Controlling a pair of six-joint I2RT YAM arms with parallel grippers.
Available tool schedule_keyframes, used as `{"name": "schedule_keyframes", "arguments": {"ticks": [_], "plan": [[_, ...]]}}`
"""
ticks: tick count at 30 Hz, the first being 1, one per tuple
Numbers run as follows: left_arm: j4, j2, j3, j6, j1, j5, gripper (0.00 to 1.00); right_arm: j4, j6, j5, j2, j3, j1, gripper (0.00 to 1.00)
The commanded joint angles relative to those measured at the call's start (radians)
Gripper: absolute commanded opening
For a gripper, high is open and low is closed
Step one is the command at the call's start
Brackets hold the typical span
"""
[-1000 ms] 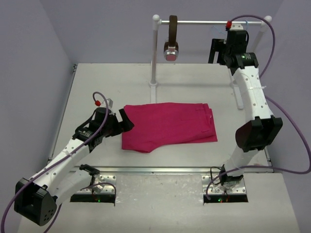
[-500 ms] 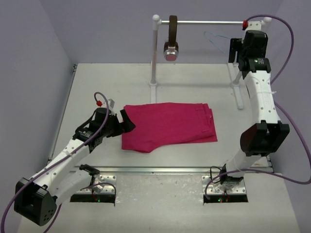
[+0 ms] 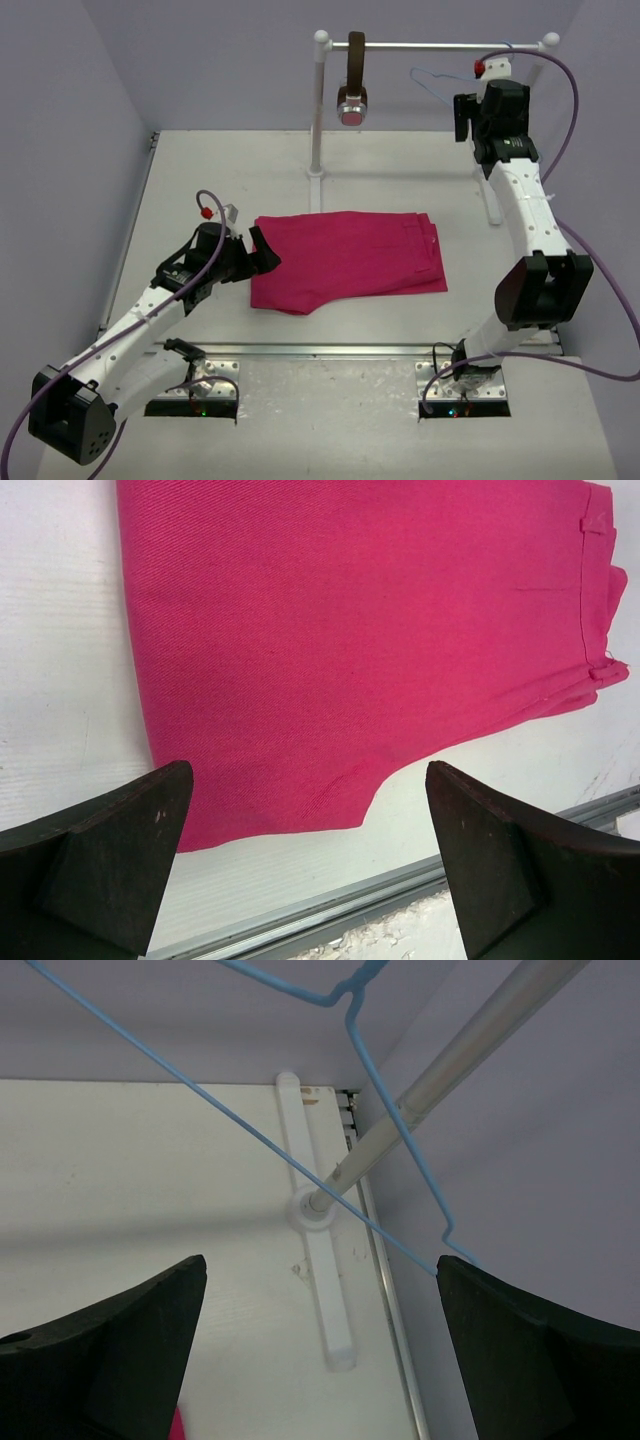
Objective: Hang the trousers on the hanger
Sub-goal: Pick up the hanger from the clothesline.
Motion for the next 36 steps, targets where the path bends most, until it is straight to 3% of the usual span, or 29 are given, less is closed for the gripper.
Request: {"name": "schedule_keyframes", "arguments": {"ticks": [1,7,18,26,36], "plan": [[0.047,-0.005,-0.003,0.017,-0.006,0.018,1.00,0.035,-0.010,-0.011,0.044,0.105,0.018,0.98],[0.050,-0.009,-0.007,0.018,-0.011,0.025,1.00,0.018,0.038,0.080,0.095,0.168,0.051,0.98],[0.057,-0.009,-0.011,0.020,-0.025,0.026,1.00,0.032,-0.010,0.133,0.134,0.175,0.054,0.98],[0.059,-0.017,-0.014,0.018,-0.033,0.027,1.00,0.061,-0.053,0.276,0.209,0.223,0.075,0.98],[0.063,-0.014,-0.015,0.019,-0.041,0.032,1.00,0.044,-0.059,0.317,0.302,0.298,0.067,0.98]]}}
